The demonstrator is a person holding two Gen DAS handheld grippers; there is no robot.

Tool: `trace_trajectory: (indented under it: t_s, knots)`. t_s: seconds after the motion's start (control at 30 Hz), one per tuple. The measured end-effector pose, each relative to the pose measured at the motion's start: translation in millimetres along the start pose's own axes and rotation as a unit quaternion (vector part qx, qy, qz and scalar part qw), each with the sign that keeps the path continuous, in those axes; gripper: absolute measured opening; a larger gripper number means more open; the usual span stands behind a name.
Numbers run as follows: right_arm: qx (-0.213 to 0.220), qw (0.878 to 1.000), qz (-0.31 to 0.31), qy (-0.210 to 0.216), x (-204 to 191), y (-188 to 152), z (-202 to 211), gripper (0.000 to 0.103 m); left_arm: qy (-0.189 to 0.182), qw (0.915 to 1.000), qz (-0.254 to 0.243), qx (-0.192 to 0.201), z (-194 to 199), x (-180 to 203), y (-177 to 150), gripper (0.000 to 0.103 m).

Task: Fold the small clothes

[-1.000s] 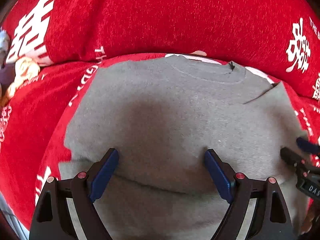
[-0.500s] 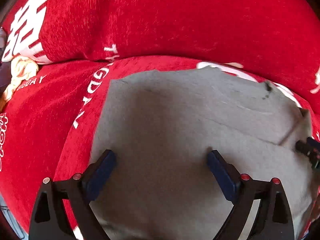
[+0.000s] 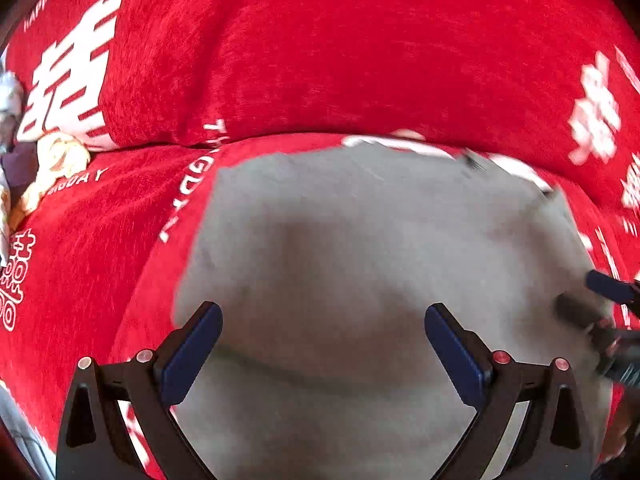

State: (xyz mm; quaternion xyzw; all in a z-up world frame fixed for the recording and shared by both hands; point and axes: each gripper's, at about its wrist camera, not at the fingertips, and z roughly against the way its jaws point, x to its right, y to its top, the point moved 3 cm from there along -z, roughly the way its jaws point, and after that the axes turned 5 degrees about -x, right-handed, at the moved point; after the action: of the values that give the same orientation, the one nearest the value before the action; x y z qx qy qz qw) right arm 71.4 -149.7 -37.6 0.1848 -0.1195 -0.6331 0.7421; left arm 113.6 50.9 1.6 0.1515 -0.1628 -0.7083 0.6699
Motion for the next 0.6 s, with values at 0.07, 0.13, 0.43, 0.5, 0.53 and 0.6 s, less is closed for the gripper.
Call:
trace_trajectory:
  t_s: [0.07, 0.13, 0.43, 0.5, 0.53, 0.6]
  knots:
    - [-0.012, 0.999, 0.025, -0.022, -13.4, -19.2, -8.9, 0.081, 0.013, 0.9997, -0.02, -0.007, -4.6, 12.4, -14.4, 0.102]
    - [0.018, 0.997, 0.047, -0.053, -19.4, -29.1, -4.9, 0.082, 0.034, 0.9989, -0.027, -0.015, -14.2, 14.0, -24.6, 0.103]
    - [0.007, 0.999, 0.031, -0.032, -26.9, -76.0, 30.1, 0.082, 0.023, 0.9995, -0.017, 0.016, 33.4, 20.8, -68.4, 0.103]
    - [-0.006, 0.999, 0.028, -0.042, -28.4, -90.3, 17.1, 0.082, 0.027, 0.9994, -0.021, -0.001, 24.5, 22.6, -84.3, 0.103]
    - [0.018, 0.999, 0.027, -0.043, -29.4, -96.7, 22.3, 0.082, 0.027, 0.9994, -0.021, -0.008, 20.8, 22.5, -90.9, 0.103]
    - [0.021, 0.998, 0.03, -0.042, -31.1, -107.7, 25.2, 0.082, 0.014, 0.9999, -0.007, 0.004, 22.6, 18.5, -102.6, 0.103]
